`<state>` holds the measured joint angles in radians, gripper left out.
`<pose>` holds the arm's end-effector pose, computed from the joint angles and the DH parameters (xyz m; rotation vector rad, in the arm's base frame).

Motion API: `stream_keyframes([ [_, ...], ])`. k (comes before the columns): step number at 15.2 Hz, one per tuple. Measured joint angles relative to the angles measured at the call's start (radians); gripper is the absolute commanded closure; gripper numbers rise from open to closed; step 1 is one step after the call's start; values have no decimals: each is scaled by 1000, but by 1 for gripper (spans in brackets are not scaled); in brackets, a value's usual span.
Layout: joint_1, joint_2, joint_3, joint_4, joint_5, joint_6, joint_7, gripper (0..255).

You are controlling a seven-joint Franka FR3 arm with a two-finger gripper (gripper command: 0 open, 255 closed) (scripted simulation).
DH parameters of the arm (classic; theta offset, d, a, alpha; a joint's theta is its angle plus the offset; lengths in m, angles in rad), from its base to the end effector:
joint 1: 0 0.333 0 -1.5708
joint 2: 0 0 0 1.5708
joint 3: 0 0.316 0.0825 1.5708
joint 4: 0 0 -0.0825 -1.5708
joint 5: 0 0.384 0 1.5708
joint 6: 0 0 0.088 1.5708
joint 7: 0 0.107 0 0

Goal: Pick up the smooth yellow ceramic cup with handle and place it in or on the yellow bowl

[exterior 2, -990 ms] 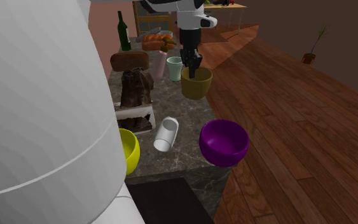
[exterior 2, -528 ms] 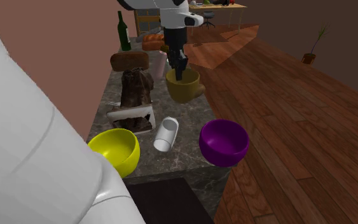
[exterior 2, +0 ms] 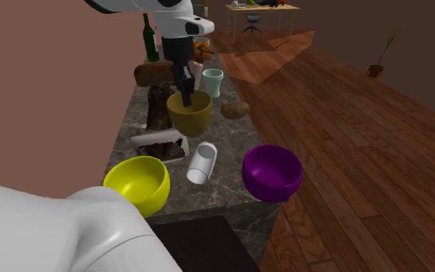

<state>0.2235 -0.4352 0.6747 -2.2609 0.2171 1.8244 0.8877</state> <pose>0.2440 0.3686 0.4843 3.0391 -0.1695 -0.0090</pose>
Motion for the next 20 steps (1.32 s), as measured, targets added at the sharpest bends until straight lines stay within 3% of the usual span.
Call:
stream_keyframes([
  [7, 133, -222, -4, -112, 126, -93, 54, 255],
  [9, 162, -233, -13, -132, 154, -125, 76, 255],
  [14, 292, -280, -11, -193, 217, -177, 167, 255],
  [20, 352, -319, -9, -259, 219, -101, 201, 255],
])
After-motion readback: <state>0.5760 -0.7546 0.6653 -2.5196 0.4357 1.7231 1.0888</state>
